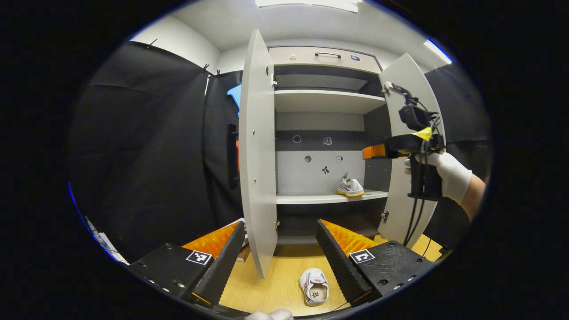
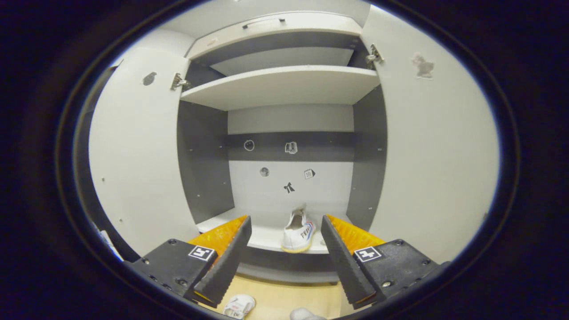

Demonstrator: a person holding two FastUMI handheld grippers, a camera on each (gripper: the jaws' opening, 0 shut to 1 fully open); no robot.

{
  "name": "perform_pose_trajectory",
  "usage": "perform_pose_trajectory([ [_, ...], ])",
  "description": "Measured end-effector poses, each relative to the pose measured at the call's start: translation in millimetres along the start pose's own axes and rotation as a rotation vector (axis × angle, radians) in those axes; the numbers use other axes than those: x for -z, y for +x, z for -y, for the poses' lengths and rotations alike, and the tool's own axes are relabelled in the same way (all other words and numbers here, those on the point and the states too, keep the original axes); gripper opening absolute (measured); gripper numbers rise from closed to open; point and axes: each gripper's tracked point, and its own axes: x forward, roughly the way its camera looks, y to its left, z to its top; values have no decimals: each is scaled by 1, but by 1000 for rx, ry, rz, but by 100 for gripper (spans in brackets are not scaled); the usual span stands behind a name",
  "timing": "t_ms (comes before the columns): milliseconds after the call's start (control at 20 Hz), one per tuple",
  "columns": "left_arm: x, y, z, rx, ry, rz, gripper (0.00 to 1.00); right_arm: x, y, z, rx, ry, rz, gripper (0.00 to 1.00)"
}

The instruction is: Grab one shoe with the right hand and put it into the shoe cabinet, grab the other shoe with the left hand and put it into the shoe cabinet; then close the right door with the right hand and the left door with the left hand.

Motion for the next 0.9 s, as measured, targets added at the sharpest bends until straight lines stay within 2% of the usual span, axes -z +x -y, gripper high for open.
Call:
perform_pose_trajectory([
  [100, -3, 2, 6, 27, 12, 6, 96, 14, -36, 1, 7, -7, 27, 99],
  [250, -11, 6, 14, 61, 33, 29, 96, 35, -82, 6, 30, -29, 75, 99],
  [600, 0, 10, 41, 151, 56, 31, 96, 100, -149, 3, 55, -21, 8, 99],
  [700, 19, 15, 46, 167, 63, 9, 100, 103, -155, 7, 72, 4, -9, 100],
  [750, 35, 16, 50, 179, 67, -13, 96, 104, -158, 11, 83, 12, -13, 99],
  [900, 106, 21, 62, 212, 71, -130, 96, 110, -165, 28, 130, 0, -37, 99],
])
